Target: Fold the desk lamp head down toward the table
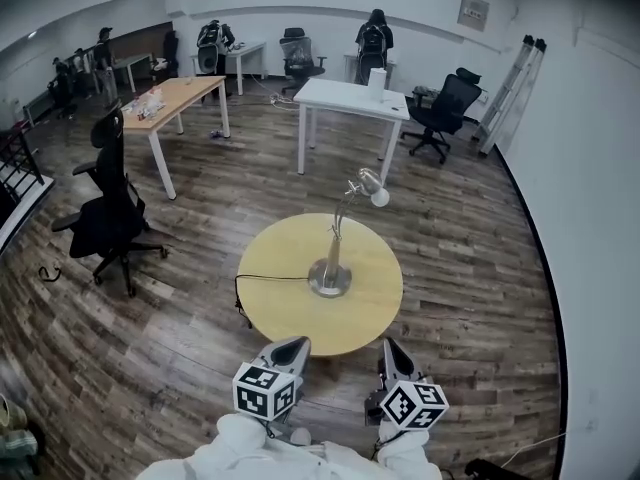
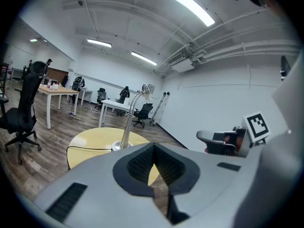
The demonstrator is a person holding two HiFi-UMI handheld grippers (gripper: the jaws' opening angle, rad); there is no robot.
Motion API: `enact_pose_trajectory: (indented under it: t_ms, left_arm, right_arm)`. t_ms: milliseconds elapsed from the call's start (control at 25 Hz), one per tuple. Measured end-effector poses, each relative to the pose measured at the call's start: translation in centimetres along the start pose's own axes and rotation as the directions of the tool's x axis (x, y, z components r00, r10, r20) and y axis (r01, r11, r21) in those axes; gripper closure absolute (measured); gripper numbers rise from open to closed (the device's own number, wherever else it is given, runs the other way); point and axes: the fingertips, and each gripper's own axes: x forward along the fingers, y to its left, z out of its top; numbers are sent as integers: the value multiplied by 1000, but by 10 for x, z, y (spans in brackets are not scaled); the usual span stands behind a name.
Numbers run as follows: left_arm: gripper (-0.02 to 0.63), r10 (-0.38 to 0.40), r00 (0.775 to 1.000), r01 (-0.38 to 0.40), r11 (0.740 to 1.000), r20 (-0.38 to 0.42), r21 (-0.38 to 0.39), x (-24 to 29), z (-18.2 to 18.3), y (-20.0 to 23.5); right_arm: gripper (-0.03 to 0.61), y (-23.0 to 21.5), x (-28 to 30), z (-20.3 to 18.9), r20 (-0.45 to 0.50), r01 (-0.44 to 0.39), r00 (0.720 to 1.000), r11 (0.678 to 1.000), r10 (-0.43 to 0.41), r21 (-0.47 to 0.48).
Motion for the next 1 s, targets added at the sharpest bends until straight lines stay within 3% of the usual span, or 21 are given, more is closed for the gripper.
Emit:
enact_pose_trajectory:
  t_ms: [480,1000]
  left_arm:
    - [617,-33,998,32,999,-49,-13,43,9,35]
    - [617,8,997,-9,1000,-78,-22,75,14,59]
  right_arm:
    - [565,-26,44,7,-9,75,997,997,-75,30]
    - [565,-46,91,22,-15,53,998,998,-53,31]
